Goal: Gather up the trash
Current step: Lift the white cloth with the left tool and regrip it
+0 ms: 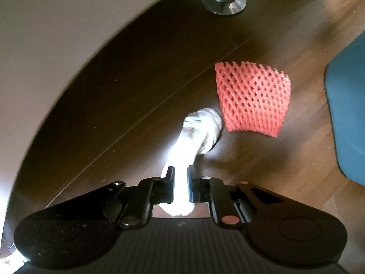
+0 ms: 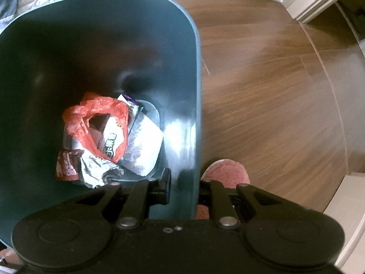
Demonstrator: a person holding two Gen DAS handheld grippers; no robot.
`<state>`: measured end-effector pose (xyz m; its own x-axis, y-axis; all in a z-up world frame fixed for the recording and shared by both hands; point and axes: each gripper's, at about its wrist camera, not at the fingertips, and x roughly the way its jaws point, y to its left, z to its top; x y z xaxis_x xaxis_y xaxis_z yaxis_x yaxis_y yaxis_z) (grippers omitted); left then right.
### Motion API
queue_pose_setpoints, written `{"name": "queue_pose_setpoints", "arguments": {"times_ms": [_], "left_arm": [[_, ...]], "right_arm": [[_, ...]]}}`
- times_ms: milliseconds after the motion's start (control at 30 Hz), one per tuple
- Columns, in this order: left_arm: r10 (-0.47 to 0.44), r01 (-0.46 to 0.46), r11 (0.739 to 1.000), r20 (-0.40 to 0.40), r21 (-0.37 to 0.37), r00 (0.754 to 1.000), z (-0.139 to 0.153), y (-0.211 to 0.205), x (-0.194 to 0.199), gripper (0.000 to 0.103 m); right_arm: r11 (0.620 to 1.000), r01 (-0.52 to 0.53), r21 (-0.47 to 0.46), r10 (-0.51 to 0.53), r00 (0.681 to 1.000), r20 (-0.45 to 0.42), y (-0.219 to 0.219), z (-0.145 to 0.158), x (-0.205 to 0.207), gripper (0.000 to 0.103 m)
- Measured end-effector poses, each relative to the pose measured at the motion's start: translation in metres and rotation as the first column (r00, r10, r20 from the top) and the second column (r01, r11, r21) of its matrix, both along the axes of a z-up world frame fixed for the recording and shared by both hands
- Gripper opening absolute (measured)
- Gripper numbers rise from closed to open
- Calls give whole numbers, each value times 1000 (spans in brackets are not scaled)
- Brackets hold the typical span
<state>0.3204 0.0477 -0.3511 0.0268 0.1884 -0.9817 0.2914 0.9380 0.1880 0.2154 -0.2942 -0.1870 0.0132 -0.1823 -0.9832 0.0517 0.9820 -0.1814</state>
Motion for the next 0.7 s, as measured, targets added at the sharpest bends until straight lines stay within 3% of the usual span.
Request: {"name": "queue_pose_setpoints", "arguments": {"times_ms": [300,433,700], "left_arm": [[-36,34,999,64,25,997,76,-22,-19,9],[-42,41,999,118,12,992,118,-29,-31,9],[-31,33,999,182,-12,983,166,-32,-53,8]], "right_arm": [[999,41,32,-41,999,10,-5,-3,-4,8],[978,126,164,-133,991,29,-16,6,-7,3],[996,-27,82,19,995,97,6,16,-20,4]]}}
